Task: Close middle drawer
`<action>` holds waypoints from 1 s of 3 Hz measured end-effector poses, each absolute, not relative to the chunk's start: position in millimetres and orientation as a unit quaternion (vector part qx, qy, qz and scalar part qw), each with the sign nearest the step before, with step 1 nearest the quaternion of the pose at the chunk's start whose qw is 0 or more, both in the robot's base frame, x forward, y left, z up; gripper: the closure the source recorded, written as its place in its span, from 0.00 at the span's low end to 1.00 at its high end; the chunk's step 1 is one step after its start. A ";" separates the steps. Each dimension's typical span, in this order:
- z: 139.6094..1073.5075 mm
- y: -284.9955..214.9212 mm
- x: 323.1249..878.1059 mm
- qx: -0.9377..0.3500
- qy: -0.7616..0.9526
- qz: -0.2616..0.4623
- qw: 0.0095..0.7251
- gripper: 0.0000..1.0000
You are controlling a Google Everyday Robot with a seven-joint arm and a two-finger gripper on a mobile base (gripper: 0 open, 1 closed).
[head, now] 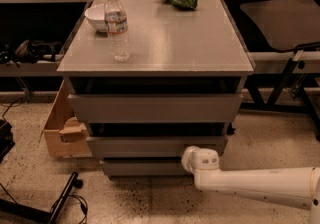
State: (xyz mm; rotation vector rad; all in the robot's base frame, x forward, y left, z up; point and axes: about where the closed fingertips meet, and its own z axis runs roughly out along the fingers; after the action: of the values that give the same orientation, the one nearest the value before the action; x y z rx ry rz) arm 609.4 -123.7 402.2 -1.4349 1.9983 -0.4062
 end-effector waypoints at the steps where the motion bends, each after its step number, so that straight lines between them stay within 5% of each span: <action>1: 402.2 -123.7 609.4 -0.546 0.760 -0.154 0.318 0.36; 2: 402.2 -123.6 609.4 -0.546 0.760 -0.154 0.318 0.13; 3: 402.2 -123.6 609.4 -0.546 0.760 -0.154 0.318 0.00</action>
Offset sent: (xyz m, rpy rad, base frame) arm 0.0000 0.0000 0.0000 0.0000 0.0000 0.0000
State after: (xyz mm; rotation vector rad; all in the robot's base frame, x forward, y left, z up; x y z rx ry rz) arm 609.4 -123.6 402.2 -1.4350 1.9983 -0.4061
